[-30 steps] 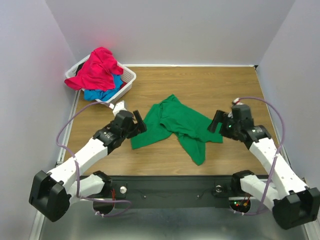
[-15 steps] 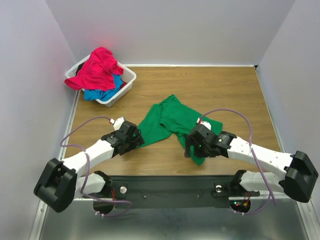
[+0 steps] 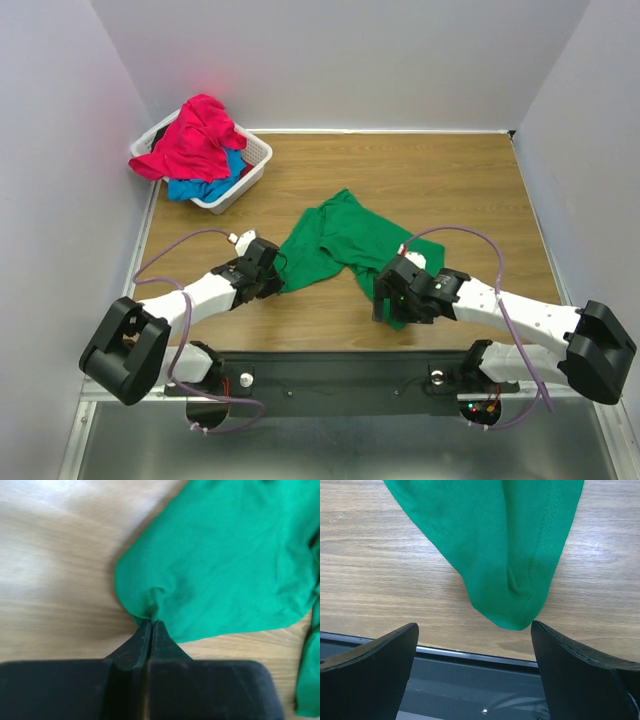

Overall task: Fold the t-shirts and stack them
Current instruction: Flatten the tshirt out

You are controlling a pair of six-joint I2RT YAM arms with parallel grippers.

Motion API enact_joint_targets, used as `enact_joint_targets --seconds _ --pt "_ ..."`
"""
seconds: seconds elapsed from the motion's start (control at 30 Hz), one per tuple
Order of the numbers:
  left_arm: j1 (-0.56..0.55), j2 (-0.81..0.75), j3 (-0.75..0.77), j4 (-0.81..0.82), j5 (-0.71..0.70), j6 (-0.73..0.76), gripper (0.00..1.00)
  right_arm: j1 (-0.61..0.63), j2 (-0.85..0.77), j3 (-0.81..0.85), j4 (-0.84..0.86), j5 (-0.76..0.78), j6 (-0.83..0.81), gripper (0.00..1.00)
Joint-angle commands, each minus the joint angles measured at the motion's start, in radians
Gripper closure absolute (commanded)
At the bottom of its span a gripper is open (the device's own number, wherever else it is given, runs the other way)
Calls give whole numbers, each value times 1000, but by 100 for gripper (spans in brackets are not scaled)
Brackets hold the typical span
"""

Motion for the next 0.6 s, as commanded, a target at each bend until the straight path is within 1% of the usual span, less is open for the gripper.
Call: enact_joint_targets --seconds 0.0,0.07,0.23,0.4,0.43,0.5,0.57 --pt "-3 36 -23 34 20 15 100 12 7 14 26 24 48 0" --pt "-3 27 -29 36 17 17 100 12 24 5 34 22 56 1" --pt "-3 -57 -46 31 -5 20 100 21 76 0 54 15 75 7" --pt "-3 -97 -54 24 -19 23 100 22 118 -46 77 48 129 16" --pt "-3 -99 -52 24 -17 25 100 21 130 -49 77 62 137 20" --pt "-2 -96 -50 24 -16 28 100 22 144 -50 80 106 155 23" --pt "-3 -91 -46 18 -16 31 100 22 165 -49 80 142 183 38"
